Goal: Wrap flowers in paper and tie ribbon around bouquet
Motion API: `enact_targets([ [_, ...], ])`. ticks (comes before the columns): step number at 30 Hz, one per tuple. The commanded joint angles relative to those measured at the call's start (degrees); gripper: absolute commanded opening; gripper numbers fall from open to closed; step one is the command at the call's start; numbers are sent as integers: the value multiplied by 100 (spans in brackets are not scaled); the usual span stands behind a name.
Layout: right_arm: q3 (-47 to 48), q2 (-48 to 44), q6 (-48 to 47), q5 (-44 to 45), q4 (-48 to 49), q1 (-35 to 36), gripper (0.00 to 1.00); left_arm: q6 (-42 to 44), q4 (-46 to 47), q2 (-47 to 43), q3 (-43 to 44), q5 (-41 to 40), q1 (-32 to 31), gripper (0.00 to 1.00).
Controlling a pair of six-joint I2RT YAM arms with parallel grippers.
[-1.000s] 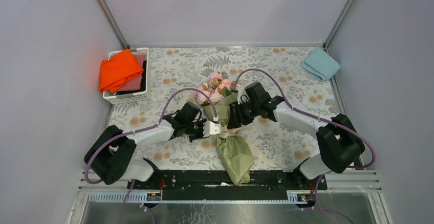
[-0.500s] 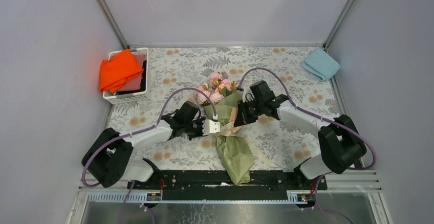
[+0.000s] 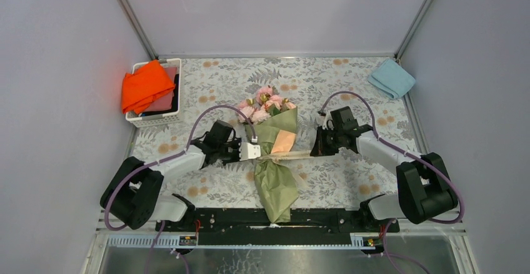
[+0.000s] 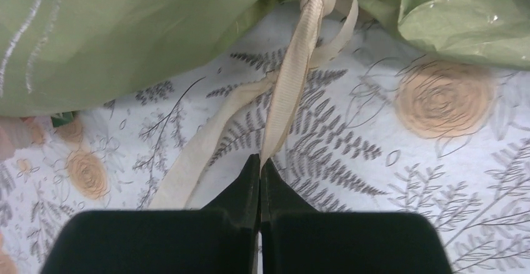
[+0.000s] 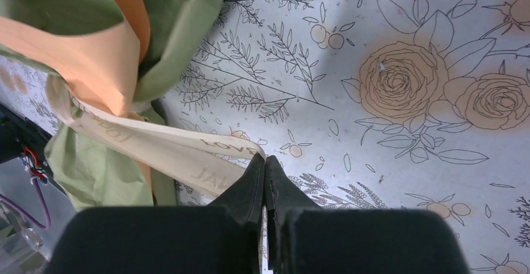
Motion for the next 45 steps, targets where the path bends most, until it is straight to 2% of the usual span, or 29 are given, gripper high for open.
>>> enact_targets([
  [1, -43, 68, -88, 115, 145, -99, 0, 574, 595, 12, -122, -45, 400, 0],
  [8, -233, 243, -162, 111, 309, -592, 0, 1513, 704, 97, -373, 75, 969, 0],
  [15, -236, 423, -258, 106, 372, -1045, 0, 1625, 731, 99, -422, 196, 1279, 0],
  [30, -283, 106, -288, 368, 348, -1750, 0, 1956, 566, 38, -498, 324, 1737, 0],
  [45, -253, 22, -376, 653, 173, -1887, 0, 2091, 576, -47, -616, 353, 1931, 0],
])
